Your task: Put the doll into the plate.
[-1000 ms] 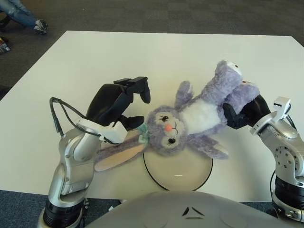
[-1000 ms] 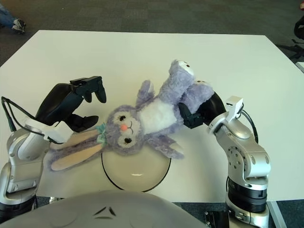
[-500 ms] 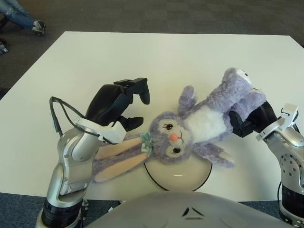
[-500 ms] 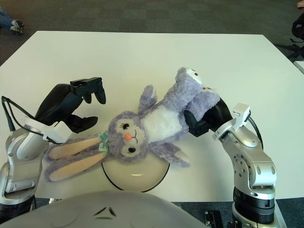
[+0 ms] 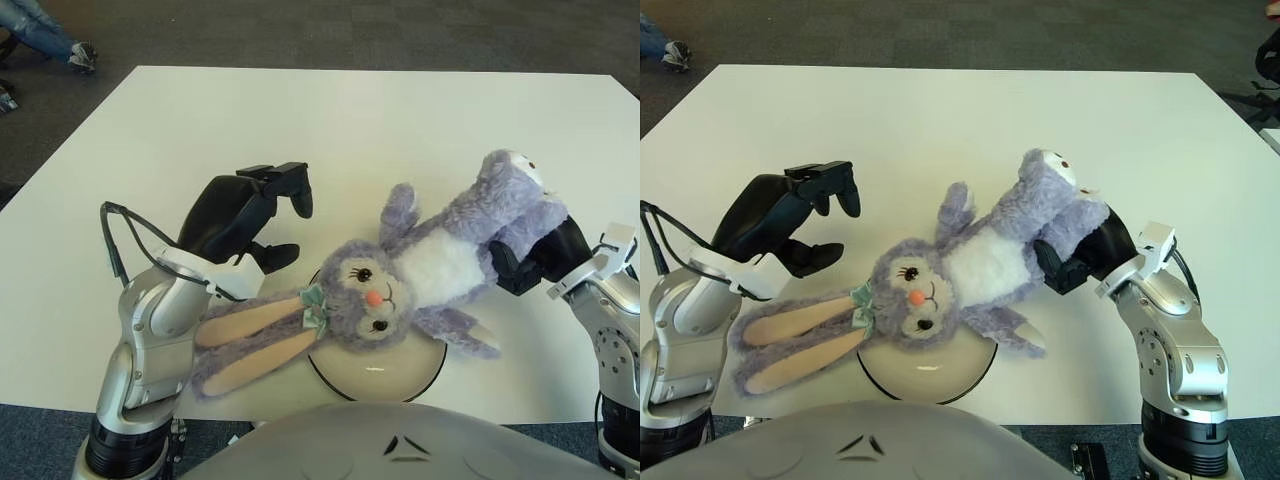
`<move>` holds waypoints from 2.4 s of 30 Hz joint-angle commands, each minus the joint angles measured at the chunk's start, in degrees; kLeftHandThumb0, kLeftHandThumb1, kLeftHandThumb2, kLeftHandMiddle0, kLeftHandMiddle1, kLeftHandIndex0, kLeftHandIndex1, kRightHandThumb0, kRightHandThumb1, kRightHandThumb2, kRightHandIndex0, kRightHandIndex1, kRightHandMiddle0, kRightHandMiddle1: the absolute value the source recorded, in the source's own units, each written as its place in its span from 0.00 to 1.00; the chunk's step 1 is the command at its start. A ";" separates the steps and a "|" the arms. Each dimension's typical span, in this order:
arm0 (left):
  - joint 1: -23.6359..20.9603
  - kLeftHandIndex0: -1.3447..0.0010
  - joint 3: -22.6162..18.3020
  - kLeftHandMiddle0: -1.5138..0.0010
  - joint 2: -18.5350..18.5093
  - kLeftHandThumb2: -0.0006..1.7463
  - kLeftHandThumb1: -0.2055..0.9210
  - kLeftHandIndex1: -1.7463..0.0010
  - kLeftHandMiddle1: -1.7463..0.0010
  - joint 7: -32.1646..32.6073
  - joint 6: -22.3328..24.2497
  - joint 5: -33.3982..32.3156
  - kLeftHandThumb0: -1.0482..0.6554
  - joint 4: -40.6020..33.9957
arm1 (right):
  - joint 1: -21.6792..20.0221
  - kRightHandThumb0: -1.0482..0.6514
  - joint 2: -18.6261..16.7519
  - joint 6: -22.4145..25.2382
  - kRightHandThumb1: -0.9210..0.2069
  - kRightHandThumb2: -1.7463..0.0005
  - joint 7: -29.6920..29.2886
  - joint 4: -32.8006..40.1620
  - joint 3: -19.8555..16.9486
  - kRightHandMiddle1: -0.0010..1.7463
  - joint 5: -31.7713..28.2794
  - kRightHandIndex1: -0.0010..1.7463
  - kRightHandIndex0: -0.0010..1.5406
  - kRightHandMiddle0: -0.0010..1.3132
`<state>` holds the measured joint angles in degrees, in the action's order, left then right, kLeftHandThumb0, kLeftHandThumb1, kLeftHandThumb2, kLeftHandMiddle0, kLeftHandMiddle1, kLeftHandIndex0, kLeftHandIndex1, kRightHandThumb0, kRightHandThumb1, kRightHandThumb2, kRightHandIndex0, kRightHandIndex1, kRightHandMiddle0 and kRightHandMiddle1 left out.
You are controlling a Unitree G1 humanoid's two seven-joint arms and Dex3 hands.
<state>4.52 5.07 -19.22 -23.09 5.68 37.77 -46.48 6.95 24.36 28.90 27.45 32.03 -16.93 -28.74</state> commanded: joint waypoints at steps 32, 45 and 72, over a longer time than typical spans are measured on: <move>-5.13 0.45 1.13 0.57 0.96 0.76 0.36 0.22 0.00 4.97 -0.15 3.87 0.61 9.54 | 1.20 0.37 11.72 -3.88 0.36 0.49 16.95 -1.93 -5.02 0.87 -8.90 0.91 0.03 0.46; -5.91 0.44 2.13 0.56 1.56 0.77 0.35 0.23 0.00 4.97 1.21 4.63 0.61 10.15 | 1.26 0.37 12.12 -4.24 0.36 0.49 17.38 -2.66 -5.34 0.86 -9.18 0.91 0.03 0.46; -6.43 0.41 3.41 0.55 1.97 0.77 0.33 0.26 0.00 5.51 1.70 6.42 0.61 10.88 | -9.08 0.24 18.63 -16.29 0.51 0.48 28.08 -13.29 2.75 0.63 1.47 0.28 0.06 0.00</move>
<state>-1.59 8.23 -17.18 -17.52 6.76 43.35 -35.74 1.45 39.43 14.76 50.82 23.65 -17.66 -29.75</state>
